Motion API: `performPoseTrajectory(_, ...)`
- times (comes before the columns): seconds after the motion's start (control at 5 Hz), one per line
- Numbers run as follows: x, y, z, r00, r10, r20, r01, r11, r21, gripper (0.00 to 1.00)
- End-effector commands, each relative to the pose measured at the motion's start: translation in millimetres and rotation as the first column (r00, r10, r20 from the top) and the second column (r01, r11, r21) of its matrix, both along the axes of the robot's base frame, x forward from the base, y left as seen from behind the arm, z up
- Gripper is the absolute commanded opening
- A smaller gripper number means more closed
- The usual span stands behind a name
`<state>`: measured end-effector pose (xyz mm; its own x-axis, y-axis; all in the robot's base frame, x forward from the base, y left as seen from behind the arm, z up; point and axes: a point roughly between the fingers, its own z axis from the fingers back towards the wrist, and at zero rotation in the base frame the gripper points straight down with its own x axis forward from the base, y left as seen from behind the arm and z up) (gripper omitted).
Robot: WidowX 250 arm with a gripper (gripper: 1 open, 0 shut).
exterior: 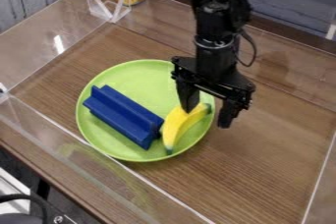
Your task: Remove the banana from inside the green plate and put it on the table
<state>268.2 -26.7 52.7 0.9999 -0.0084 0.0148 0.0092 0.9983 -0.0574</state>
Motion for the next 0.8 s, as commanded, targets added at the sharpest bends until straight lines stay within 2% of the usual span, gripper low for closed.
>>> performPoseTrajectory(0.0, 2.5, 10, 6.5, 0.999, -0.016, 0.032, 0.016, 1.0, 0.0, 1.0)
performPoseTrajectory(0.4, -0.5, -1, -7.2, 0.999, -0.046, 0.01, 0.046, 0.999, 0.003, 1.0)
performPoseTrajectory(0.6, -5.4, 0, -4.7, 0.997, -0.076, -0.001, 0.076, 0.997, 0.006, 1.0)
